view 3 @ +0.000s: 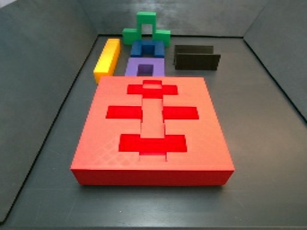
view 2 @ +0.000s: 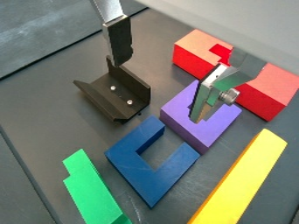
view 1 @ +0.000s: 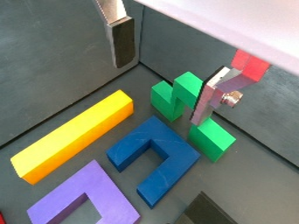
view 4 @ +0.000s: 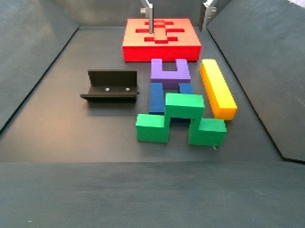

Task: Pick up the purple object. Move up. Place the purple object on the fixture. Regrasp the purple object. Move to above the board. Insert the purple object.
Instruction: Pick up the purple object.

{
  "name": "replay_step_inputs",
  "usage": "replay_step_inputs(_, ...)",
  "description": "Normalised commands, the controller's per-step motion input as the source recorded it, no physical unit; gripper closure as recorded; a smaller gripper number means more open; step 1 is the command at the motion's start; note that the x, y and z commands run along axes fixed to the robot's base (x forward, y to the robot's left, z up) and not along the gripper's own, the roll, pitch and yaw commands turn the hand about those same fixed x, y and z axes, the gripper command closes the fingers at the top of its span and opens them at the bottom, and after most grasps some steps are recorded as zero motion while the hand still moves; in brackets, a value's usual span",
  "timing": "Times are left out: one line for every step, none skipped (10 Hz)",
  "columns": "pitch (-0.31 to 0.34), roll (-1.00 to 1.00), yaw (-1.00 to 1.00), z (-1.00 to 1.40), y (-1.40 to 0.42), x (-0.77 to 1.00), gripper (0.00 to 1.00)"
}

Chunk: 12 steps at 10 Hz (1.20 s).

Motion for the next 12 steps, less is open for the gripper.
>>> replay_step_inputs(-0.11, 0.0, 0.0, -0.27, -0.07, 0.0, 0.0)
replay_step_inputs(-0.044, -0.09, -0.14, -0.09, 0.0, 0.19, 0.0)
replay_step_inputs(0.056, 0.01, -0.17, -0.07, -0.64, 0.64, 0.0)
replay_step_inputs(0.036, 0.1, -0.23, 0.0, -0.59, 0.57, 0.0)
replay_step_inputs(0.0, 0.03, -0.21, -0.21, -0.75, 0.55, 0.0)
replay_step_inputs(0.0, 0.0, -0.17, -0.47, -0.72, 0.6, 0.0)
replay_step_inputs(0.0, -0.06, -0.15, -0.69, -0.47, 0.59, 0.0)
replay_step_inputs(-0.014, -0.07, -0.18, -0.67, -0.44, 0.57, 0.0)
replay_step_inputs(-0.02, -0.08, -0.16, -0.78, -0.43, 0.52, 0.0)
replay_step_inputs(-0.064, 0.01, 0.0, -0.82, -0.63, 0.2, 0.0)
replay_step_inputs(-0.087, 0.09, 0.12, -0.72, -0.66, 0.0, 0.0)
replay_step_inputs(-0.059, 0.14, 0.18, -0.71, -0.63, -0.11, 0.0)
